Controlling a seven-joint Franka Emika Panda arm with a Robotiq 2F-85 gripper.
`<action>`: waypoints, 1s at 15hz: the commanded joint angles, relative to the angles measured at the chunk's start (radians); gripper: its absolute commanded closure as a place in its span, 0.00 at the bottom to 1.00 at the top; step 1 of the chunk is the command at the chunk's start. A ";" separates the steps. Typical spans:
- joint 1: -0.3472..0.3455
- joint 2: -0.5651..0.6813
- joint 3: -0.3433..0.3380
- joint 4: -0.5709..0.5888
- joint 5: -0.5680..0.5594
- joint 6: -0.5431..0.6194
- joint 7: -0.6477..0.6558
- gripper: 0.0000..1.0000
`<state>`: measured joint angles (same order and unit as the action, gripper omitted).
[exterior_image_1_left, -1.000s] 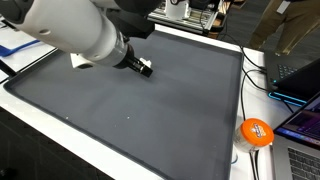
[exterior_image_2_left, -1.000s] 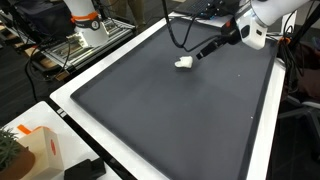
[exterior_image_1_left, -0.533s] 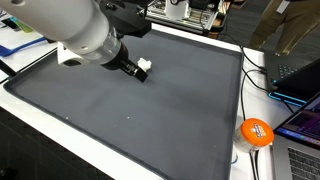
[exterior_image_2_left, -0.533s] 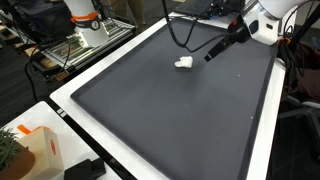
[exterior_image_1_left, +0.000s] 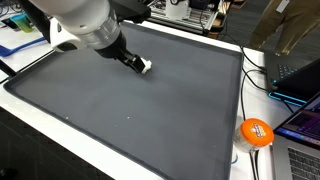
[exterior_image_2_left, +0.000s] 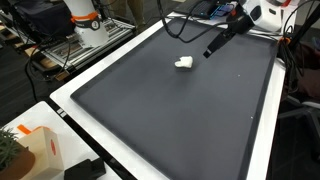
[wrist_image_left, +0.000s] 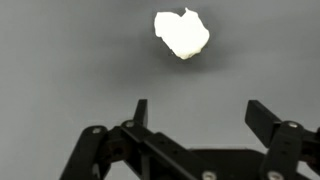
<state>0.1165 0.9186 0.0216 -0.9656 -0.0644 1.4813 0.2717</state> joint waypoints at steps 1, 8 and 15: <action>-0.006 -0.145 0.006 -0.241 -0.008 0.079 -0.027 0.00; 0.001 -0.318 -0.004 -0.547 0.049 0.250 0.033 0.00; 0.006 -0.313 -0.007 -0.543 0.042 0.245 0.023 0.00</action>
<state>0.1163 0.6045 0.0220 -1.5117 -0.0264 1.7291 0.2972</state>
